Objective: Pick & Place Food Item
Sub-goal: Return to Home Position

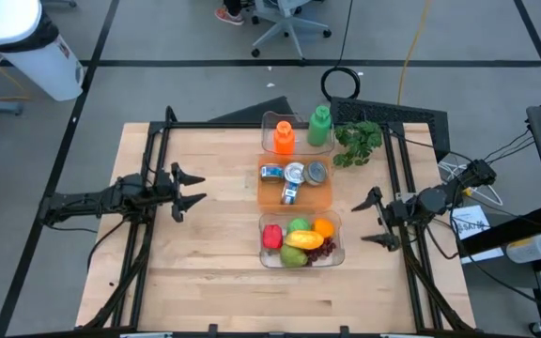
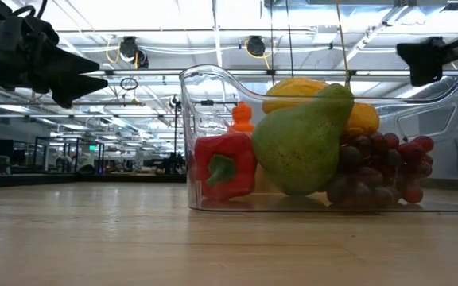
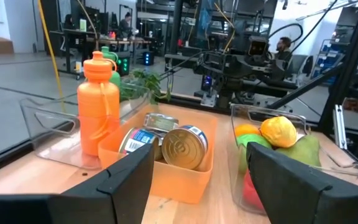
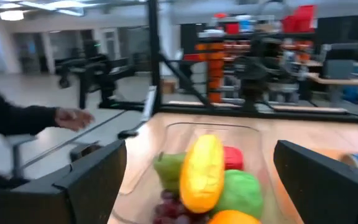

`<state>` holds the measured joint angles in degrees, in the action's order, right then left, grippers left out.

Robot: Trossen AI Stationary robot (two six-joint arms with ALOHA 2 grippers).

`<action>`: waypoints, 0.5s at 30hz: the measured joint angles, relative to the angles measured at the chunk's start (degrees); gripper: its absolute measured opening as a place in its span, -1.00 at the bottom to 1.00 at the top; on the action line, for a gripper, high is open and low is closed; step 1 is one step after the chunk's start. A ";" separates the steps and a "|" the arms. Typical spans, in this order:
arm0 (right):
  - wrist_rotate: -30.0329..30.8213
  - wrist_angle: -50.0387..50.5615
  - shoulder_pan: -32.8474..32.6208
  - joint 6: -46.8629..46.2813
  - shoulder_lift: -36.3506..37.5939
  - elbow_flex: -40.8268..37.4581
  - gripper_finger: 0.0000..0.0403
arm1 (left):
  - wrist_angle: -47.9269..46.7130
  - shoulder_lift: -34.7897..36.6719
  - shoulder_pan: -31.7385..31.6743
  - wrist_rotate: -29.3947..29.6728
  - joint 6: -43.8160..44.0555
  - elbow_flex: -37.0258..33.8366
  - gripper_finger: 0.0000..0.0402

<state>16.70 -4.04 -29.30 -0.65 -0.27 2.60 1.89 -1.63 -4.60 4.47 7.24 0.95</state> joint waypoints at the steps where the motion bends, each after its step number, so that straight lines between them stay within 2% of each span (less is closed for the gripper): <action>1: -1.33 -0.03 -0.02 0.52 0.00 -0.03 0.91 | 0.04 0.00 0.00 0.02 0.37 0.00 0.34; 15: -1.82 -1.30 -0.04 1.39 0.00 -0.14 0.92 | 0.09 0.00 0.00 0.04 0.44 0.00 0.34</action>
<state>14.87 -5.34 -29.34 0.73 -0.27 2.46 1.98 -1.63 -4.60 4.51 7.68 0.95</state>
